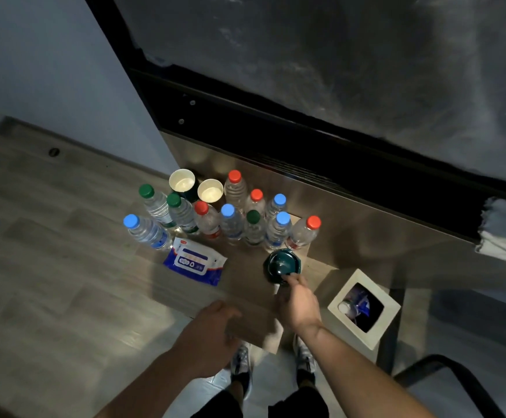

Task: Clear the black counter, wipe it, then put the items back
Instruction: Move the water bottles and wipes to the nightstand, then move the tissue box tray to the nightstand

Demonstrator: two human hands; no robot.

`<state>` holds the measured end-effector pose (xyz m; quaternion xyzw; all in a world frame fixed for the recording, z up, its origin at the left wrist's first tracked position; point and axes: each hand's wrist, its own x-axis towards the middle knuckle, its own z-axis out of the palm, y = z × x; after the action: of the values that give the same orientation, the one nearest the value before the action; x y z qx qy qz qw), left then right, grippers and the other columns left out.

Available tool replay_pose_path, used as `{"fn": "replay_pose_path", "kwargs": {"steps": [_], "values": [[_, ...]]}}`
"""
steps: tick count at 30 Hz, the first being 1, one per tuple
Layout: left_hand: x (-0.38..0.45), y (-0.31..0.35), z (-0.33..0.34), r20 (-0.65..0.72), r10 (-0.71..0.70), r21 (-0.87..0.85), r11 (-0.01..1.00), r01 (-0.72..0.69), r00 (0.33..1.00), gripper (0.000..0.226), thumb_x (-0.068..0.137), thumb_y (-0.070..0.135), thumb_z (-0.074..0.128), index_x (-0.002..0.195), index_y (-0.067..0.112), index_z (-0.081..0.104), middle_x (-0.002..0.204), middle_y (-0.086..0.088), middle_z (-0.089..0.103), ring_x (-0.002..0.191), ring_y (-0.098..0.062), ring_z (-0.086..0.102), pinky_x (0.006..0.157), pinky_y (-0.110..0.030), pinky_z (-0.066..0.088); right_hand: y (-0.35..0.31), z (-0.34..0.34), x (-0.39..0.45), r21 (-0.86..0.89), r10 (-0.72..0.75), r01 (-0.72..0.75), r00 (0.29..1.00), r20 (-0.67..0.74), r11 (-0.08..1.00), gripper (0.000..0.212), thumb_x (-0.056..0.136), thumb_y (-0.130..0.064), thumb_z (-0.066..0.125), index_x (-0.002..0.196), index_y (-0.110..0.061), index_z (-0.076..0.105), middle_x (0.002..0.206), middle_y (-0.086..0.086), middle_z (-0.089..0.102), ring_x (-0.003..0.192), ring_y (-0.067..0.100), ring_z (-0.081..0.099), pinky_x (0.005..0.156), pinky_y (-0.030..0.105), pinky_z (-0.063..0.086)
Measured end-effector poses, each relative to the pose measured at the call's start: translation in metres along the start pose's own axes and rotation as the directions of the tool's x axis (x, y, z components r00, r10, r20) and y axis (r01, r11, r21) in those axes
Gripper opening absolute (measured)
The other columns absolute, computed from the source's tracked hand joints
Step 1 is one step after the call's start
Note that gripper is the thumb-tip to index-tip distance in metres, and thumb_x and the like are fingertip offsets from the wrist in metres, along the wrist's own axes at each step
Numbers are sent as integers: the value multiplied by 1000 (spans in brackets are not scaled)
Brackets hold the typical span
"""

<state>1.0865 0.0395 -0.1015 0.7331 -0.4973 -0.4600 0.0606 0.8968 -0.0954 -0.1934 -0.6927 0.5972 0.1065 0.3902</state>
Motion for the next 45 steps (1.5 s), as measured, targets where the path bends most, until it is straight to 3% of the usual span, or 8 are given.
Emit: {"fn": "replay_pose_path", "kwargs": {"steps": [3,10,13,15,18,23,30,45], "values": [[-14,19,-8,0,37,15,999,-37,999,45,91,39,70,134,33,57,132,15,49,122,-8,52,104,-24,45,-2,-25,-42,53,-19,19,1000,0,998,72,85,-7,69,150,-29,49,149,-7,44,136,15,51,114,24,35],[-42,74,-20,43,130,154,979,-136,991,58,81,48,66,135,30,57,133,12,51,121,-12,55,104,-31,46,22,-88,-149,127,14,-7,999,-49,992,52,96,-24,70,145,-28,54,150,-8,47,136,13,50,117,18,28],[-50,93,-19,72,175,150,971,-184,982,40,76,44,67,115,42,58,119,21,51,104,4,59,94,-29,50,39,-113,-190,180,48,-28,993,-105,983,50,96,-29,68,145,-28,54,152,-9,45,142,12,43,116,16,22],[-56,112,-17,86,205,170,961,-217,975,40,81,37,71,117,43,55,117,24,47,95,15,53,95,-23,48,52,-127,-218,211,74,-43,987,-142,977,52,97,-33,68,146,-32,51,156,-12,40,147,10,37,122,22,23],[-62,143,-9,97,218,276,931,-237,971,57,87,44,67,140,36,49,137,19,43,114,1,47,106,-21,38,75,-149,-256,232,106,-63,978,-178,971,59,97,-38,67,151,-36,44,163,-14,33,153,11,30,127,29,21],[-71,199,16,95,300,376,872,-313,949,69,88,54,66,149,35,43,160,10,31,146,-16,35,121,-31,29,130,-188,-313,264,142,-72,956,-256,962,65,98,-43,64,156,-39,36,167,-17,23,154,8,25,124,26,19],[-79,304,91,89,359,395,844,-363,929,70,89,61,62,151,37,40,165,12,22,149,-15,31,122,-35,30,253,-251,-383,350,227,-124,935,-272,929,72,96,-51,65,159,-44,30,169,-21,12,156,8,19,128,40,21],[-66,496,233,73,369,308,875,-373,926,75,92,59,61,156,32,35,167,6,21,151,-22,29,121,-34,28,474,-371,-408,443,254,-107,924,-287,890,74,96,-45,68,160,-37,30,171,-7,16,156,17,22,126,40,26]]}}
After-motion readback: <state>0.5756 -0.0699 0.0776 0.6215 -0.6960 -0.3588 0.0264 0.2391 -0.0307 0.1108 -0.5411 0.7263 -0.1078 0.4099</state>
